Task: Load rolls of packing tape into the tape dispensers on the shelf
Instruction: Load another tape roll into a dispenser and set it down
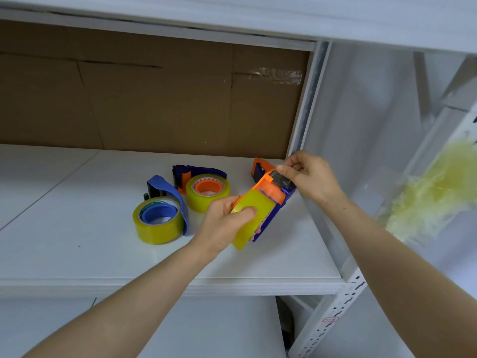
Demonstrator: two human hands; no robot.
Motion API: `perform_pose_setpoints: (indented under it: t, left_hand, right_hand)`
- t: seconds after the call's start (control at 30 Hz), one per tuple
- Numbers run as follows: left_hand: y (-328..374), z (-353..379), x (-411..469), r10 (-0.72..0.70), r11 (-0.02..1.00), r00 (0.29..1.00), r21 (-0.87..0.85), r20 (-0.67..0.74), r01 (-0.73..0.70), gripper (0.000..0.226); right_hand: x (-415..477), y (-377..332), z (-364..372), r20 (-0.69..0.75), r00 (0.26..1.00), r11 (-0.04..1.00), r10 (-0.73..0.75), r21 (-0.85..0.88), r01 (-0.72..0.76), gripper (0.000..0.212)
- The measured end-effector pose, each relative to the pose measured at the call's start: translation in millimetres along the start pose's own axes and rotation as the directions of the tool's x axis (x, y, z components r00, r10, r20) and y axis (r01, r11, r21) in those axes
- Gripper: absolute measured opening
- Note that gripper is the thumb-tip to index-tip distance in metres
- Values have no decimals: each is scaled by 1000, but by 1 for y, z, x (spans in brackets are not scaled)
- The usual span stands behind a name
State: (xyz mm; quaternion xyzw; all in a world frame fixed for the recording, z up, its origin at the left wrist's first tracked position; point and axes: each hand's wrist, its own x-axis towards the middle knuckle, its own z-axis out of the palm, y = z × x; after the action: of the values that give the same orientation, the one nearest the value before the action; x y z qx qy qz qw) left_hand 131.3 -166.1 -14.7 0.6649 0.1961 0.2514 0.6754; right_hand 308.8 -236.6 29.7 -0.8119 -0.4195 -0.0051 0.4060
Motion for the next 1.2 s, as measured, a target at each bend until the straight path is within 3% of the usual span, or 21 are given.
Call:
perform_pose_setpoints:
  t: [0.1, 0.23, 0.47, 0.6, 0.9, 1.0, 1.13, 1.2]
  left_hand:
    - [-1, 1, 0, 13, 999, 1000, -38, -6, -13, 7]
    - [0, 3, 3, 23, 998, 995, -60, -93, -29, 17]
    - [2, -2, 2, -5, 998, 1000, -68, -10, 4, 5]
    - [-1, -2, 2, 10, 999, 994, -42, -110, -15, 19]
    - [-4, -6, -1, 40, 999, 973, -10, -229, -44, 28]
    - [1, -9, -3, 90, 996, 965, 5, -246, -91, 28]
    - [5, -11, -4, 183, 983, 946, 52, -266, -175, 63]
    - [5, -11, -6, 197, 980, 944, 52, -264, -190, 68]
  right_hand:
    - [3, 2, -4, -2, 999, 999, 51, 14, -51, 19]
    - [6, 3, -5, -25, 998, 998, 57, 17, -57, 16]
    - [10, 5, -7, -49, 993, 989, 112, 99, -106, 14]
    - [13, 5, -5, -14, 987, 982, 158, 107, -155, 14]
    - [9, -1, -6, 27, 944, 885, 329, 340, -318, 18]
    - [4, -2, -3, 137, 892, 767, 431, 465, -442, 18]
    - [-9, 1, 13, 480, 749, 440, 457, 610, -659, 6]
    - [-14, 0, 20, 589, 703, 268, 397, 659, -703, 12]
